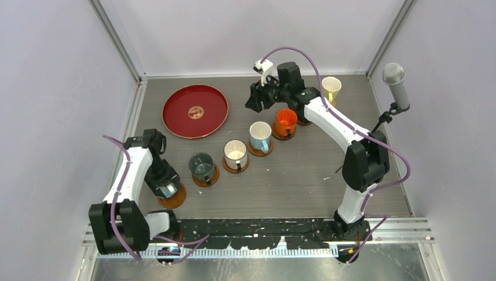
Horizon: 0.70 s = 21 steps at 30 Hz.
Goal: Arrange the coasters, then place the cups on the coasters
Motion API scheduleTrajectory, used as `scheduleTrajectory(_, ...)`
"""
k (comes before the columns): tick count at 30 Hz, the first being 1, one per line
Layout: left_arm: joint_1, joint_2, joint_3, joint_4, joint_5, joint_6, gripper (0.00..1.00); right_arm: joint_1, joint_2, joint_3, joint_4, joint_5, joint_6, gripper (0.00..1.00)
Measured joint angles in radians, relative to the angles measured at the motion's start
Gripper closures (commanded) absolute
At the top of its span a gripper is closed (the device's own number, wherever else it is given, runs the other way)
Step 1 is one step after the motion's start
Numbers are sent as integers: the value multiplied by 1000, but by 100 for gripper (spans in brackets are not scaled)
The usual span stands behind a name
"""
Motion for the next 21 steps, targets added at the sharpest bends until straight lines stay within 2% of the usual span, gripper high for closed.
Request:
scheduleTrajectory(10,0,1,0,-32,14,30,44,0,0,27,0,11,-2,43)
scheduleTrajectory(14,0,1,0,-48,16,55,32,0,0,39,0,14,-2,43)
scheduleTrajectory(21,-2,-6,29,-91,35,112,21,0,0,48,0,17,-4,43)
